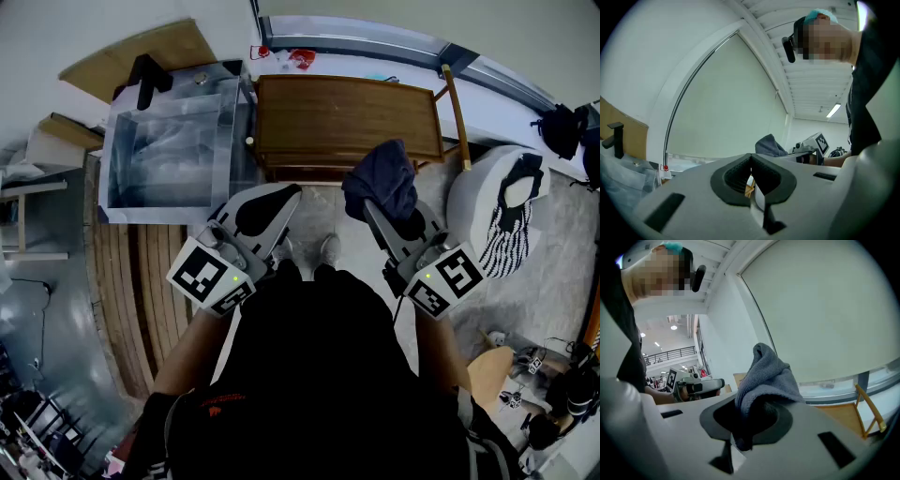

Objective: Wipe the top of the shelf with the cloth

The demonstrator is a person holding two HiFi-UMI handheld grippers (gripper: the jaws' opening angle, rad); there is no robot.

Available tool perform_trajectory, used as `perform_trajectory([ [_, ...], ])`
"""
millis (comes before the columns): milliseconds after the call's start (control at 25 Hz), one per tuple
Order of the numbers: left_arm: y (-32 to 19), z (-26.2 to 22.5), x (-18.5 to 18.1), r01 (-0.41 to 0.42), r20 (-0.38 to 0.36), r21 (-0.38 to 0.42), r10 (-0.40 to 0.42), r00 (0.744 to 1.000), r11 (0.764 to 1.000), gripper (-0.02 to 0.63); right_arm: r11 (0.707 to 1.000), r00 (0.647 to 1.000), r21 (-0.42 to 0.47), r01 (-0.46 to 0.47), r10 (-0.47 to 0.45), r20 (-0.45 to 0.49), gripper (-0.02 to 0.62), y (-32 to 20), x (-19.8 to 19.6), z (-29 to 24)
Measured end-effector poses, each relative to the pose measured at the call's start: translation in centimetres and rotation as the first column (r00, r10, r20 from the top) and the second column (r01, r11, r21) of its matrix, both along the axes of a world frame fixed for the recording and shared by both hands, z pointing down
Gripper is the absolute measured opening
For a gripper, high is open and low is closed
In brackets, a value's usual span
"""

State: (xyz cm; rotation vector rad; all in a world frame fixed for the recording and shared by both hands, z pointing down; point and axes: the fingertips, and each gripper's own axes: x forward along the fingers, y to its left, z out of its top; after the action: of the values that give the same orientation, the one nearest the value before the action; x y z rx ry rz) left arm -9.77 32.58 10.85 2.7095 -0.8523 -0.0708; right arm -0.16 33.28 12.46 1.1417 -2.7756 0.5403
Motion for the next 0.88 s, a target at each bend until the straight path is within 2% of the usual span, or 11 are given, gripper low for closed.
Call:
perform_trajectory([
  [160, 0.1, 0.0, 0.3, 0.001, 0.000, -0.003, -0.001, 1.000, 1.000, 0.018, 1.000, 1.000, -0.001, 0.000, 0.000, 0.010, 0.049, 0.1, 0.3, -0.1],
  [360, -0.3, 0.3, 0.6, 0.016, 0.000, 0.035, -0.016, 1.000, 0.999, 0.018, 1.000, 0.999, 0.002, -0.011, 0.011, 0.032, 0.052, 0.0, 1.3, -0.3],
  [880, -0.4, 1.5, 4.2, 0.073, 0.018, 0.006, -0.073, 0.997, 0.997, 0.018, 0.999, 0.999, -0.008, 0.036, -0.036, 0.023, 0.052, -0.1, 5.3, 1.1],
])
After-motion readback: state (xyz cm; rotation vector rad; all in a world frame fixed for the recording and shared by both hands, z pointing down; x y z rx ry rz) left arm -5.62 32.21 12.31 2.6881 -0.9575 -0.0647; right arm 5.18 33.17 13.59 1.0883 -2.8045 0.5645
